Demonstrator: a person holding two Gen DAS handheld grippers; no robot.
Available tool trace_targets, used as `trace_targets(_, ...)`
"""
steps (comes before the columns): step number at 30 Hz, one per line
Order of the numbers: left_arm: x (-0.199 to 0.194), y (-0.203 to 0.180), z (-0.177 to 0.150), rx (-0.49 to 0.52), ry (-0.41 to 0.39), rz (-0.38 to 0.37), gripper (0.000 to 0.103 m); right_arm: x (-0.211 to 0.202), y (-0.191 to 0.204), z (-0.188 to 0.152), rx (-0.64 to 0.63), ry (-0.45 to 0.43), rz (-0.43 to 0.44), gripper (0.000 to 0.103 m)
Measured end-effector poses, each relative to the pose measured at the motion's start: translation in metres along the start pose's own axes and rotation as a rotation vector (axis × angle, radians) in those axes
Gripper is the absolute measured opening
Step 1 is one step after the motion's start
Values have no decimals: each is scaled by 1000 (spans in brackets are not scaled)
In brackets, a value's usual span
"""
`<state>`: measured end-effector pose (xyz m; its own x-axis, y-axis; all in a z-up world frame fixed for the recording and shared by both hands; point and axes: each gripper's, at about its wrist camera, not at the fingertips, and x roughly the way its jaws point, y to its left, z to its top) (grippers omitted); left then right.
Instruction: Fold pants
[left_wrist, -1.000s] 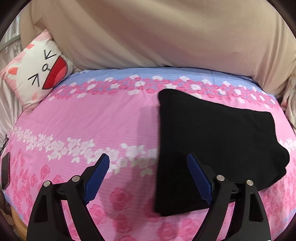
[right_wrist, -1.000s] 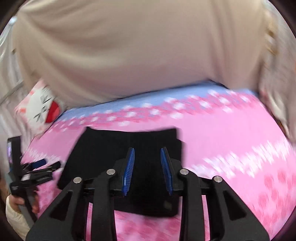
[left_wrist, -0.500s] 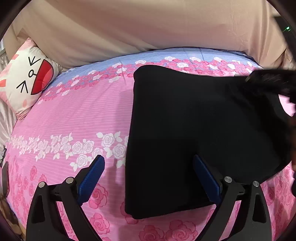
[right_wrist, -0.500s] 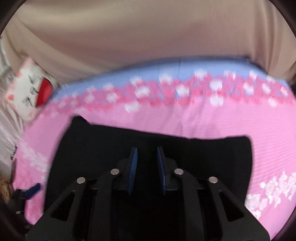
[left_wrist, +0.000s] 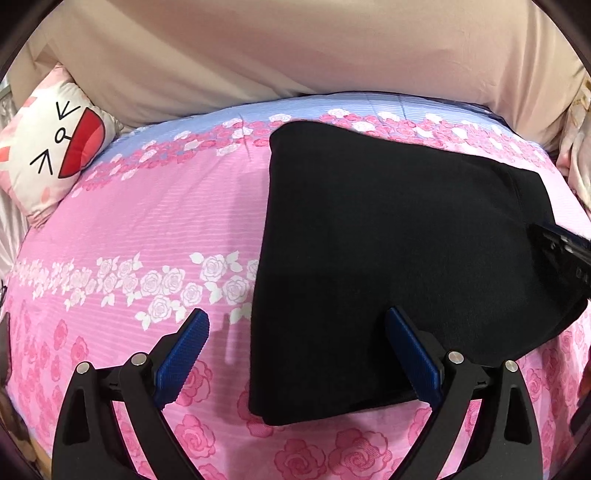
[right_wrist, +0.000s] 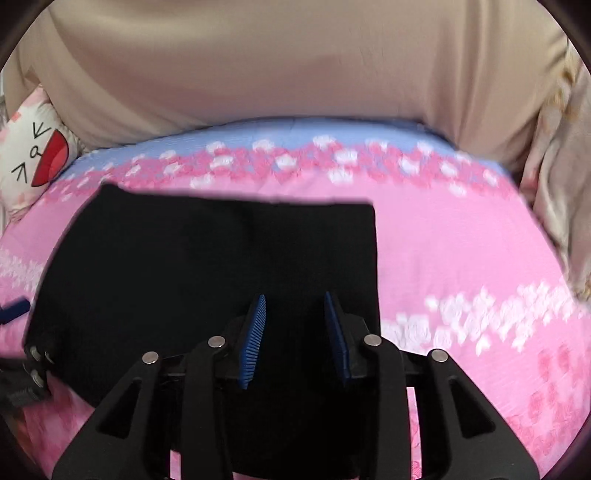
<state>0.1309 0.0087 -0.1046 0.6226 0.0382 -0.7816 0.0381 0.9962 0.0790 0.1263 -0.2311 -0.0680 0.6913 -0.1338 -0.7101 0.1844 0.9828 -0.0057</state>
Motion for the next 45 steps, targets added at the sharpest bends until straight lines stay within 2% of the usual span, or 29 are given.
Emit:
trace_targets(2, 0, -1, 0, 1, -3, 15, 95, -28, -7, 1, 42, -49, 3, 32)
trace_targets(4, 0, -2, 0, 0, -2, 19, 95, -42, -4, -2, 31, -78, 25, 32)
trace_targets(5, 0, -2, 0, -3, -1, 20, 95, -44, -2, -6, -1, -67, 19, 32)
trace_targets(7, 0, -2, 0, -6, 1, 23, 95, -28, -3, -18, -63, -8, -52, 33)
trace_targets(8, 0, -2, 0, -6, 0, 23, 95, -18, -5, -23, -74, 15, -78, 42)
trace_targets(9, 0, -3, 0, -5, 1, 24, 95, -17, -12, -29, -50, -2, -81, 55)
trace_targets(10, 0, -4, 0, 0, 0, 30, 95, -20, -19, -31, -3, -9, -61, 58)
trace_targets(12, 0, -5, -1, 7, -2, 39, 95, -36, -25, -32, 56, -32, -18, 56)
trace_targets(14, 0, -4, -1, 2, -1, 40, 95, -48, -21, -34, 38, -68, -20, 56)
trace_targets(16, 0, -5, 0, -5, 5, 41, 95, -35, -16, -43, -46, -15, -51, 55)
trace_targets(18, -4, -2, 1, -12, 10, 23, 94, -30, -29, -50, 6, 7, 14, 57)
trace_targets(20, -14, 9, 3, -35, 8, -40, 94, -44, -46, -48, 121, 21, 108, 57)
trace_targets(24, -25, 56, 8, -171, 9, -155, 94, -65, -69, -42, 181, 15, 121, 71)
trace_targets(26, -12, 86, 14, -273, 61, -212, 94, -67, -82, -39, 230, 30, 168, 75)
trace_targets(29, 10, 117, 13, -419, 117, -245, 94, -57, -89, -38, 278, 75, 245, 79)
trace_targets(30, 15, 120, 13, -438, 134, -255, 94, -50, -90, -37, 294, 92, 279, 83)
trace_targets(33, 35, 119, 11, -478, 232, -389, 94, -23, -88, -35, 325, 175, 313, 86)
trace_targets(34, 41, 114, 10, -498, 263, -456, 94, -15, -86, -35, 339, 201, 330, 86)
trace_targets(35, 43, 109, 10, -497, 278, -488, 94, -8, -86, -36, 355, 219, 353, 86)
trace_targets(36, 47, 104, 12, -478, 296, -503, 94, -3, -83, -35, 364, 214, 372, 92)
trace_targets(38, 44, 86, 19, -385, 260, -423, 95, 1, -77, -31, 358, 213, 374, 92)
trace_targets(40, 47, 73, 22, -342, 257, -400, 98, 8, -72, -29, 372, 211, 405, 92)
trace_targets(43, 52, 60, 31, -277, 248, -418, 98, 15, -66, -24, 377, 203, 426, 94)
trace_targets(45, 53, 51, 33, -240, 251, -446, 96, 23, -59, -20, 368, 200, 440, 89)
